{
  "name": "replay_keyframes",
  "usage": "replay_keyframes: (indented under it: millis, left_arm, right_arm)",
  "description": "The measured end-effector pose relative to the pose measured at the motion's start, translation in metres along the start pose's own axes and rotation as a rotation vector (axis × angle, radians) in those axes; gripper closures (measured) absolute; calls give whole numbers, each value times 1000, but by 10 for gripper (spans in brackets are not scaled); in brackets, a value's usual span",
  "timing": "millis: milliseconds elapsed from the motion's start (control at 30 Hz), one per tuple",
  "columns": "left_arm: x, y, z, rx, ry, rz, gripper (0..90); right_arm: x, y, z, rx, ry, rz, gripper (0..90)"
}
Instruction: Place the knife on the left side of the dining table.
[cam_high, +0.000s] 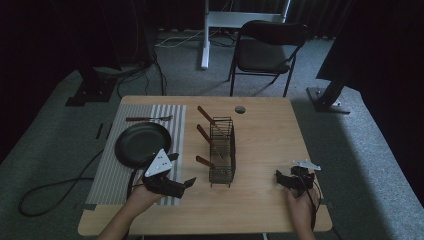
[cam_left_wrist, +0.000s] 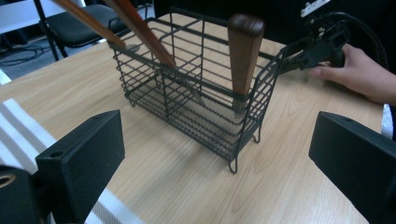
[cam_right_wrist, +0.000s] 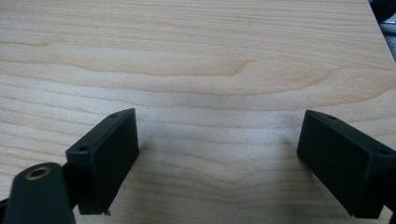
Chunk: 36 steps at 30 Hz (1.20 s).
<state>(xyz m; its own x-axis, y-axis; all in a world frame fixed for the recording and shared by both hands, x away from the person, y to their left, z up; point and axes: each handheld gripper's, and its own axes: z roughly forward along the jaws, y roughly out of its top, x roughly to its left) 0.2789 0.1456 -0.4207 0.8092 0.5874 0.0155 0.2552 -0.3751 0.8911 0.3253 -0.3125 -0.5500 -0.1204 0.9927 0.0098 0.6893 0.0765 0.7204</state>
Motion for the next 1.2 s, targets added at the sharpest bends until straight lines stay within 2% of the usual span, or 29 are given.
replay_keyframes:
  millis: [267, 400, 467, 500, 600, 633, 667, 800, 833, 867, 900, 933, 1067, 1167, 1200]
  left_arm:
    - [3, 9, 10, -6, -23, -2, 58]
    - [5, 13, 13, -19, -34, -3, 120]
    - [6, 16, 16, -38, -55, -13, 149]
    - [6, 17, 17, -45, -54, -11, 183]
    - [4, 20, 19, -45, -66, 13, 205]
    - [4, 21, 20, -44, -73, 18, 291]
    - [4, 22, 21, -39, -74, 20, 291]
    - [4, 23, 24, -47, -97, 21, 440]
    - [4, 23, 23, -56, -100, 19, 440]
    - [4, 23, 23, -66, -101, 18, 530]
    - [4, 23, 23, -72, -111, 15, 530]
    - [5, 24, 22, -77, -119, 7, 601]
    - [6, 24, 22, -86, -136, -1, 639]
    - [5, 25, 22, -90, -134, -2, 726]
    - [5, 25, 23, -95, -142, -20, 726]
  right_arm:
    - [0, 0, 0, 0, 0, 0, 116]
    - [0, 0, 0, 0, 0, -1, 116]
    - [0, 0, 0, 0, 0, 0, 116]
    - [0, 0, 0, 0, 0, 0, 116]
    - [0, 0, 0, 0, 0, 0, 116]
    - [0, 0, 0, 0, 0, 0, 116]
    - [0, 0, 0, 0, 0, 0, 116]
    - [0, 0, 0, 0, 0, 0, 116]
    - [0, 0, 0, 0, 0, -1, 116]
    - [0, 0, 0, 0, 0, -1, 116]
    - [0, 0, 0, 0, 0, -1, 116]
    - [0, 0, 0, 0, 0, 0, 116]
    - [0, 0, 0, 0, 0, -1, 116]
    - [0, 0, 0, 0, 0, 0, 116]
    - [0, 0, 0, 0, 0, -1, 116]
